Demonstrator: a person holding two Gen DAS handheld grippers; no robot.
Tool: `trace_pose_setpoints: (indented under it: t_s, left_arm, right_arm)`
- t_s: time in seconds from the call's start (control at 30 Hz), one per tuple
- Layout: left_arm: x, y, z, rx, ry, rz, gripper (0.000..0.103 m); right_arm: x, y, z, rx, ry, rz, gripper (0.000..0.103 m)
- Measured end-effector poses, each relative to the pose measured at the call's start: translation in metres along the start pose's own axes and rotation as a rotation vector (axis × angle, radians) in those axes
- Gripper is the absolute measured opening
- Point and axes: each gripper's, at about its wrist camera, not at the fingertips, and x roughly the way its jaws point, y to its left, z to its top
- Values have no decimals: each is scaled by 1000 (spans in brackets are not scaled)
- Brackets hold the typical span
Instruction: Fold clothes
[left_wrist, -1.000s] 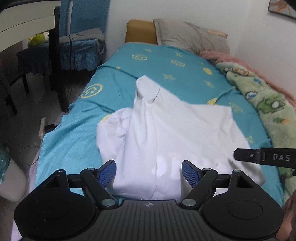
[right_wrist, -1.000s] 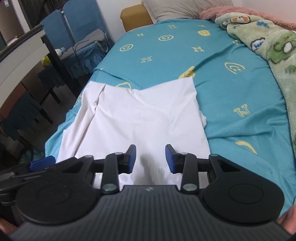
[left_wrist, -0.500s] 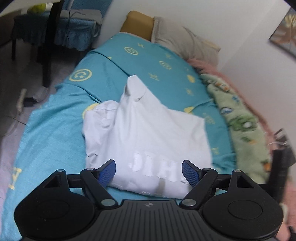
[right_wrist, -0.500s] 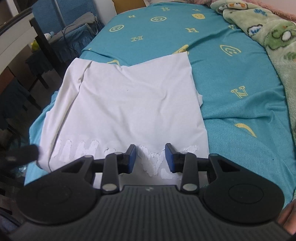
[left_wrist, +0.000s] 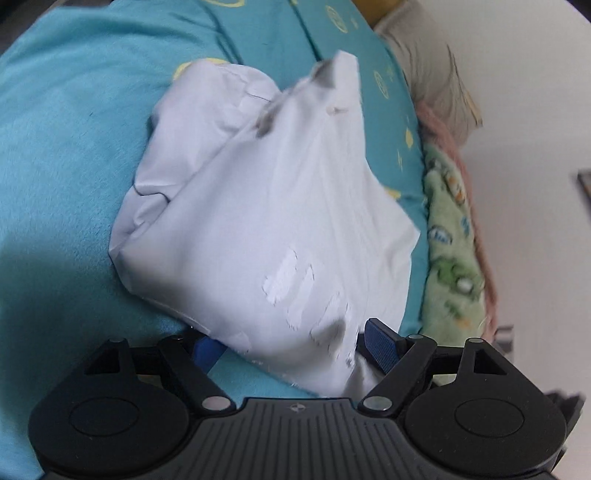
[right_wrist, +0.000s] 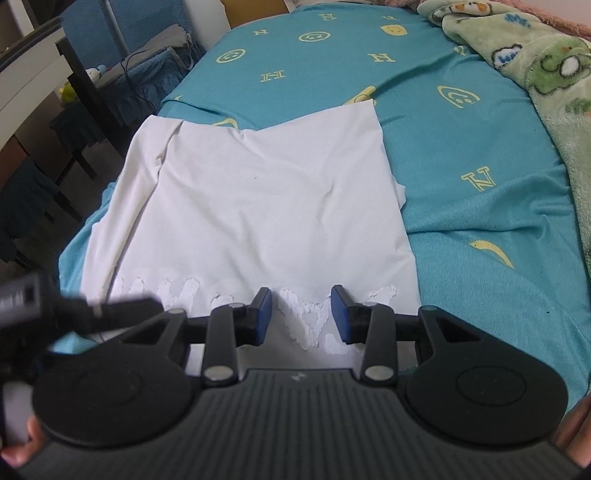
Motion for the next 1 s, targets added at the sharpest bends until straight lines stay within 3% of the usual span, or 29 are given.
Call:
trace_pose_setpoints:
  t_s: [0.13, 0.3, 0.37, 0.43, 0.63, 0.8, 0.9, 0.93, 0.97, 1.0]
  left_arm:
    - [-6, 6, 0, -40, -52, -71, 77]
    - [-16, -8, -7, 44, -116, -134, 76]
    - [-6, -8, -8, 49, -84, -59, 75]
    - [8, 0, -8, 14, -46, -2, 67]
    - [20, 5, -2, -40, -39, -69, 68]
    - [8, -18, -6, 63, -139, -200, 68]
    - [20, -21, -6, 73, -104, -118, 70]
    - [28, -14, -7, 44, -77, -59, 69]
    - [31, -7, -5, -2, -71, -60, 62]
    - [35, -1, -3, -48, -66, -61, 55]
  right_arm:
    - [0, -1, 1, 11, 0, 3, 38]
    - [-1, -5, 2, 42, -1, 14, 37]
    - [-1, -7, 2, 63, 4, 22, 37]
    - [-1, -8, 2, 75, 8, 27, 37]
    - [-9, -16, 4, 145, -8, 73, 39]
    - [-22, -30, 5, 272, -37, 147, 39]
    - [-31, -39, 6, 348, -55, 192, 40]
    - [-33, -42, 6, 373, -61, 207, 40]
    - [-36, -44, 5, 401, -60, 233, 44]
    - [-38, -46, 3, 432, -54, 269, 58]
